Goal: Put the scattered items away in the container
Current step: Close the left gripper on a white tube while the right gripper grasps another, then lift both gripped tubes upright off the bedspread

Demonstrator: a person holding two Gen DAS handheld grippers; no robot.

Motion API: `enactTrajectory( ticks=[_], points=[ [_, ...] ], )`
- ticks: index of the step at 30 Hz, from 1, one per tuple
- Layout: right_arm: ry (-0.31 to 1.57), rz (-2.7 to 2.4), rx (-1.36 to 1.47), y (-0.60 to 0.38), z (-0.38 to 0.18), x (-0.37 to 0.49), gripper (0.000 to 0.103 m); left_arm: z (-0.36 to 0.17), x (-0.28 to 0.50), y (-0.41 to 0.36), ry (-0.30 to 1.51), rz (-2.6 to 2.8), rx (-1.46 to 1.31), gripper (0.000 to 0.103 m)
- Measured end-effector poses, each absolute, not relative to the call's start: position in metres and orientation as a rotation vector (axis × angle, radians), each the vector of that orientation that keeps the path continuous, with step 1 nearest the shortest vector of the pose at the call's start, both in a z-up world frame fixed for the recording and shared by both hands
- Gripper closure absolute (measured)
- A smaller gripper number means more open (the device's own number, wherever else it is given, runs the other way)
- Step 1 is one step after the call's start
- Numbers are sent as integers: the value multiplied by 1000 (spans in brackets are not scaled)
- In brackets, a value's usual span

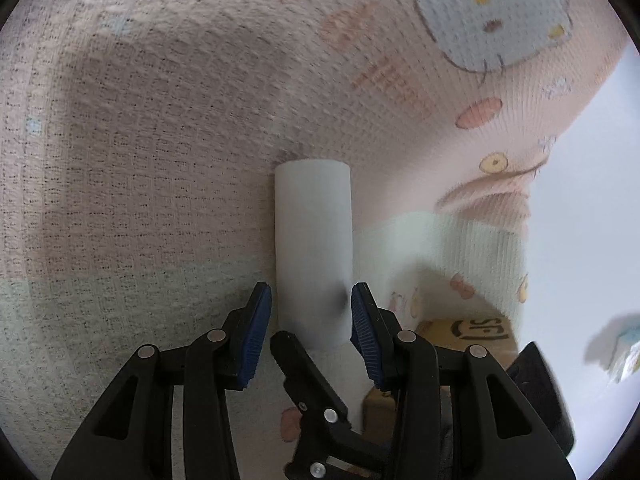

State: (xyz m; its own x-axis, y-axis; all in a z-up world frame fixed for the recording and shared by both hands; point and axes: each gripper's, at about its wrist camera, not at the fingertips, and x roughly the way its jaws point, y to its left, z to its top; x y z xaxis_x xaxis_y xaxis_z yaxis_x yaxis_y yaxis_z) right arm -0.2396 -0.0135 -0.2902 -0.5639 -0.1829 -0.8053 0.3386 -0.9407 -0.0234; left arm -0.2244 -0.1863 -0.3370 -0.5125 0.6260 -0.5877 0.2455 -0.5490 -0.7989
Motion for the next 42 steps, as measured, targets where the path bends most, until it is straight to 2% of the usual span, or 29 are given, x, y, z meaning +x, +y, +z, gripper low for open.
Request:
enactTrajectory(
  ticks=[2,4,11,19,27,31,36,42],
  points=[
    [253,-2494,1285,-16,-289,-236,58,-333,-223,-183,-1300,2167,-1389,64],
    [299,-2487,1301,-19,-289,-233,62,-330,-220,-179,-1262,2184,-1397,64],
    [297,-2438,1394,-20,-284,-222,62,-323,-197,-166,-1176,2192,-1441,64],
    [264,-2381,1503,-18,-274,-179,62,-316,-143,-144,-1177,2172,-1475,65],
    [94,-2338,1630,2,-263,-123,62,-303,-83,-112,-1056,2178,-1498,65],
    [-35,-2319,1678,10,-260,-97,62,-301,-57,-103,-1067,2174,-1511,65],
    [28,-2297,1688,0,-259,-86,62,-306,-29,-104,-1134,2123,-1551,65],
    [40,-2284,1718,17,-267,-62,62,-311,-21,-104,-1107,2139,-1636,65]
  ],
)
